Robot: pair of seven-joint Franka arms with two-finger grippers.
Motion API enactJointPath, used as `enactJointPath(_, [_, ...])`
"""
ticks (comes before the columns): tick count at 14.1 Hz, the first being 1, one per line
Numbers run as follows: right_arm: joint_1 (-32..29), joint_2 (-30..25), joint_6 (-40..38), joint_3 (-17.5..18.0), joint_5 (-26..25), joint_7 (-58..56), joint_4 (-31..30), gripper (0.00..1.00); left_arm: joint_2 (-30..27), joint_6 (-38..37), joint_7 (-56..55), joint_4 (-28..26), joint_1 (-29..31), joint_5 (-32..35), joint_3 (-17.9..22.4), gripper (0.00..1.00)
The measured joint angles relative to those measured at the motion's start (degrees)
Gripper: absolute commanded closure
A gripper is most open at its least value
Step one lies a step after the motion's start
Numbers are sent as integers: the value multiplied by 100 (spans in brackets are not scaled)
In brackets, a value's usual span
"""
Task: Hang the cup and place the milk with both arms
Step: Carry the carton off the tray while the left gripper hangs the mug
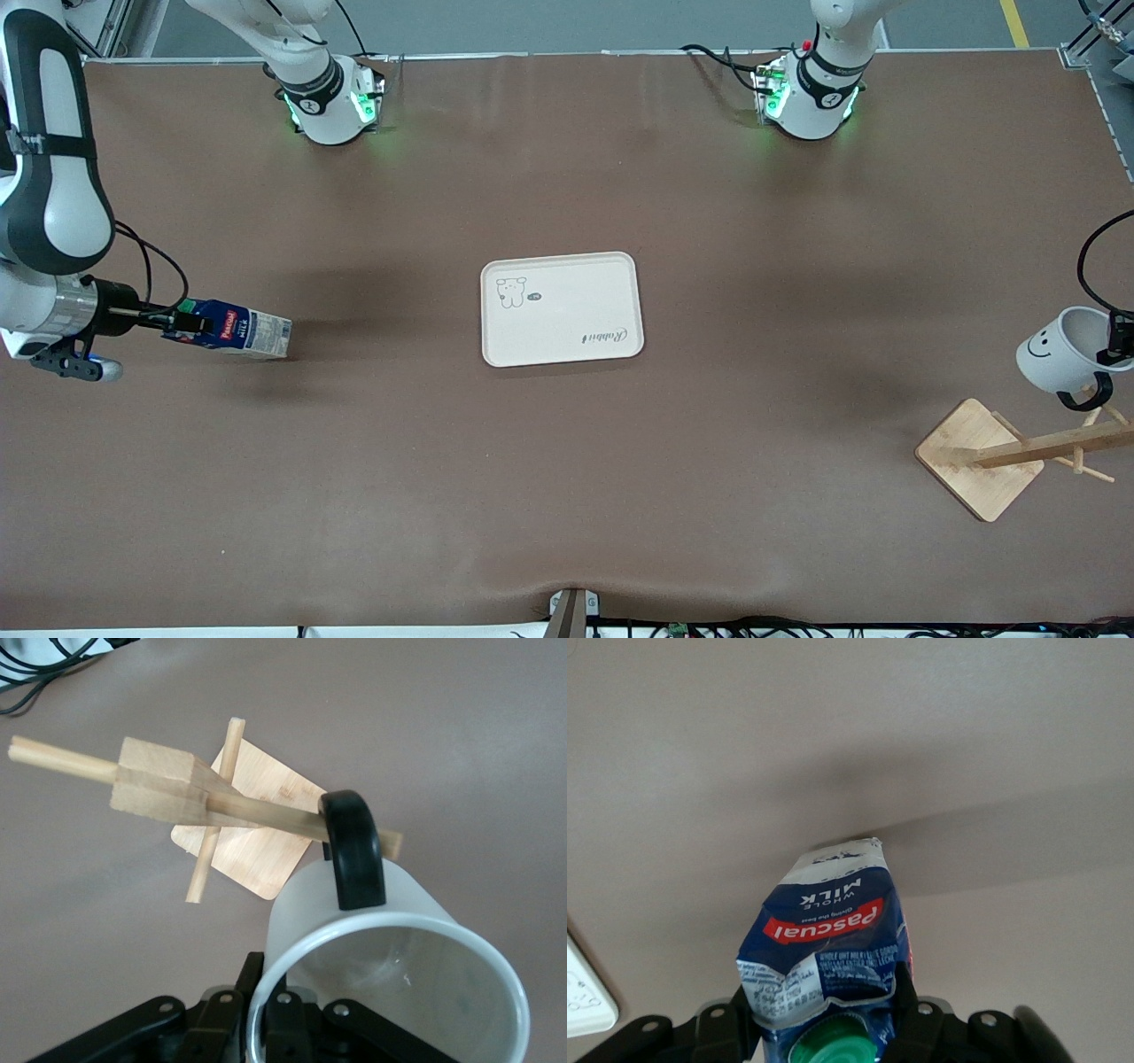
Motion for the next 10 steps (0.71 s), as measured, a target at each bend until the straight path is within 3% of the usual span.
enactJointPath(1, [-9,-126,322,-1,-68,3,-264,100,68,64,93,23,47,-54,-5,83])
enactJointPath(2, [-17,-260,570,-1,-85,38,-528,100,123,106,150,54,67,-79,-11,45])
enactJointPath(3, [-22,-389,695,-2,-91,128,-754,100,156,97,163,73,72,-80,-12,0])
enactJointPath(5, [-25,-565,685,-2,-104,286,-1003,76,175,72,165,73,78,-175,-14,0])
enactJointPath(6, [-32,-600,623,-3,-105,335,-1047,52,168,62,163,81,77,-317,-24,0])
enactJointPath(7, [-52,-611,612,-4,-106,354,-1076,46,153,21,118,107,74,-428,-53,0])
enactJointPath(10, [-110,-611,589,-5,-108,357,-1096,45,-33,-502,-677,184,61,-463,-286,0])
